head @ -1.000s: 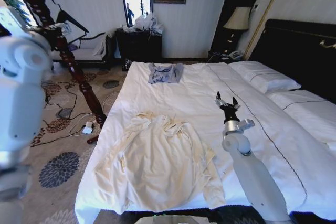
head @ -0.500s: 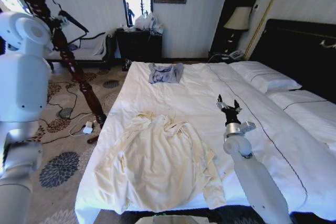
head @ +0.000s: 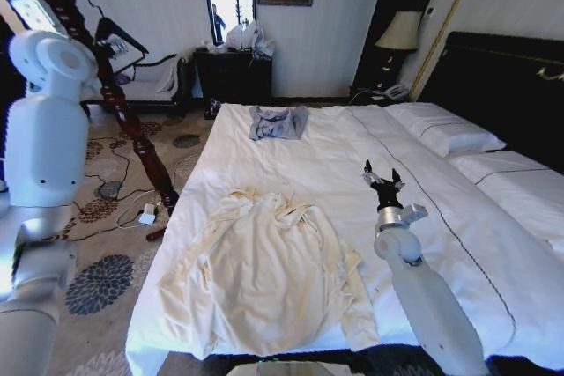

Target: Pick up the clothes from the bed and hang them on the clothes hanger.

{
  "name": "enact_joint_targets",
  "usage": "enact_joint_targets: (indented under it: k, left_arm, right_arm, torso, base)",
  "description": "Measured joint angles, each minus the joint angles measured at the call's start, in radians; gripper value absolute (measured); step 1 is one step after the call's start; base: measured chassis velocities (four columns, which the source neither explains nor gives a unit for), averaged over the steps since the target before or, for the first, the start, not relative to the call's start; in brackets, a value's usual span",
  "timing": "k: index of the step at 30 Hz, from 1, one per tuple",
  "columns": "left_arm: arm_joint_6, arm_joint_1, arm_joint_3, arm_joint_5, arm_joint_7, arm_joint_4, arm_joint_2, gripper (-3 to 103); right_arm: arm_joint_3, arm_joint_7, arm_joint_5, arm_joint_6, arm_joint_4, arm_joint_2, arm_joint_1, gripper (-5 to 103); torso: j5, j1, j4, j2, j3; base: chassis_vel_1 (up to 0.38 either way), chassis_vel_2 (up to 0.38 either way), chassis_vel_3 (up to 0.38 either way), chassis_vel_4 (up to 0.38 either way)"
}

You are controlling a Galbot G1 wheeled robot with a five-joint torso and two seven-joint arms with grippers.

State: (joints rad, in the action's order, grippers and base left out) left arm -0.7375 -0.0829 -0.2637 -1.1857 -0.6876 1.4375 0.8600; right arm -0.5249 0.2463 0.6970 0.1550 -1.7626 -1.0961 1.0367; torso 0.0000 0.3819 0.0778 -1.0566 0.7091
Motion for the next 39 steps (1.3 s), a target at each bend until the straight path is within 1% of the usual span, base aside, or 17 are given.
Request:
enact_joint_targets:
  k: [1, 2, 3, 4, 9, 11, 14, 16, 17, 22, 27, 28, 31, 32, 35, 37, 39]
  left_arm:
    - [0.000, 0.005, -0.001, -0.015, -0.006, 0.007, -0.007, 81]
    - [0.000, 0.009, -0.003, -0.025, -0.010, 0.013, -0.012, 81]
    - [0.000, 0.014, -0.004, -0.031, -0.013, 0.017, -0.016, 76]
    - [0.000, 0.014, -0.004, -0.031, -0.013, 0.017, -0.016, 76]
    - [0.001, 0.051, -0.020, -0.040, -0.014, 0.042, -0.037, 48]
    - [0.001, 0.057, -0.022, -0.040, -0.013, 0.046, -0.039, 48]
    - [0.001, 0.071, -0.031, -0.045, -0.012, 0.059, -0.048, 32]
    - [0.001, 0.073, -0.032, -0.047, -0.006, 0.064, -0.052, 32]
    - [0.002, 0.074, -0.033, -0.048, -0.005, 0.068, -0.056, 23]
    - [0.002, 0.072, -0.035, -0.054, -0.001, 0.078, -0.069, 20]
    - [0.002, 0.062, -0.036, -0.051, 0.046, 0.097, -0.088, 20]
    - [0.002, 0.062, -0.036, -0.051, 0.046, 0.097, -0.088, 20]
    - [0.025, 0.050, -0.033, -0.051, 0.101, 0.109, -0.094, 20]
    - [0.025, 0.050, -0.033, -0.051, 0.101, 0.109, -0.094, 20]
    - [0.052, 0.038, -0.019, -0.056, 0.163, 0.134, -0.107, 20]
    - [0.062, 0.037, -0.011, -0.070, 0.187, 0.160, -0.116, 20]
    - [0.063, 0.038, -0.009, -0.079, 0.192, 0.174, -0.120, 20]
  right_arm:
    - [-0.004, 0.000, 0.000, 0.000, 0.000, 0.002, 0.002, 100]
    - [-0.007, 0.001, 0.000, 0.000, 0.000, 0.003, 0.004, 100]
    - [-0.010, 0.003, 0.000, 0.000, -0.001, 0.004, 0.006, 100]
    - [-0.010, 0.003, 0.000, 0.000, -0.001, 0.004, 0.006, 100]
    - [-0.019, 0.008, -0.004, -0.001, -0.011, 0.005, 0.020, 100]
    - [-0.022, 0.008, -0.006, -0.001, -0.012, 0.005, 0.024, 100]
    - [-0.031, 0.009, -0.012, -0.001, -0.013, 0.005, 0.036, 100]
    - [-0.034, 0.010, -0.012, -0.001, -0.015, 0.006, 0.039, 100]
    - [-0.037, 0.011, -0.012, -0.001, -0.017, 0.007, 0.043, 100]
    - [-0.042, 0.016, -0.012, -0.001, -0.022, 0.007, 0.049, 100]
    - [-0.049, 0.019, -0.013, -0.001, -0.030, 0.005, 0.063, 100]
    - [-0.049, 0.019, -0.013, -0.001, -0.030, 0.005, 0.063, 100]
    - [-0.057, 0.019, -0.013, -0.001, -0.035, 0.007, 0.070, 100]
    - [-0.057, 0.019, -0.013, -0.001, -0.035, 0.007, 0.070, 100]
    - [-0.062, 0.022, -0.014, -0.001, -0.038, 0.001, 0.075, 100]
    - [-0.067, 0.023, -0.016, -0.001, -0.044, -0.001, 0.085, 100]
    - [-0.069, 0.023, -0.016, -0.001, -0.046, 0.000, 0.089, 100]
  torso:
    - [-0.0001, 0.000, -0.0002, 0.000, 0.000]
    - [-0.0001, 0.000, -0.0003, 0.000, 0.000]
    - [0.0000, 0.000, -0.0002, 0.000, 0.000]
    - [0.0000, 0.000, -0.0002, 0.000, 0.000]
    - [-0.0001, 0.000, -0.0002, 0.000, 0.000]
    - [-0.0001, 0.000, -0.0002, 0.000, 0.000]
    - [-0.0001, 0.000, 0.0000, 0.000, 0.000]
    - [0.0000, 0.000, 0.0001, 0.000, 0.000]
    - [0.0002, 0.000, 0.0005, 0.000, 0.000]
    - [-0.0004, 0.000, -0.0003, 0.000, 0.000]
    - [0.0001, 0.000, -0.0002, 0.000, 0.000]
    - [0.0001, 0.000, -0.0002, 0.000, 0.000]
    - [-0.0003, 0.000, -0.0002, 0.000, 0.000]
    - [-0.0003, 0.000, -0.0002, 0.000, 0.000]
    - [0.0002, 0.000, 0.0001, 0.000, 0.000]
    - [0.0001, 0.000, 0.0000, 0.000, 0.000]
    - [0.0000, 0.000, -0.0001, 0.000, 0.000]
  base:
    - [0.000, 0.000, 0.000, 0.000]
    - [0.000, 0.000, 0.000, 0.000]
    - [0.000, 0.000, 0.000, 0.000]
    - [0.000, 0.000, 0.000, 0.000]
    - [0.000, 0.000, 0.000, 0.000]
    - [0.000, 0.000, 0.000, 0.000]
    - [0.000, 0.000, 0.000, 0.000]
    - [0.000, 0.000, 0.000, 0.000]
    - [0.000, 0.000, 0.000, 0.000]
    - [0.000, 0.000, 0.000, 0.000]
    - [0.000, 0.000, 0.000, 0.000]
    - [0.000, 0.000, 0.000, 0.000]
    - [0.000, 0.000, 0.000, 0.000]
    - [0.000, 0.000, 0.000, 0.000]
    - [0.000, 0.000, 0.000, 0.000]
    - [0.000, 0.000, 0.000, 0.000]
    - [0.000, 0.000, 0.000, 0.000]
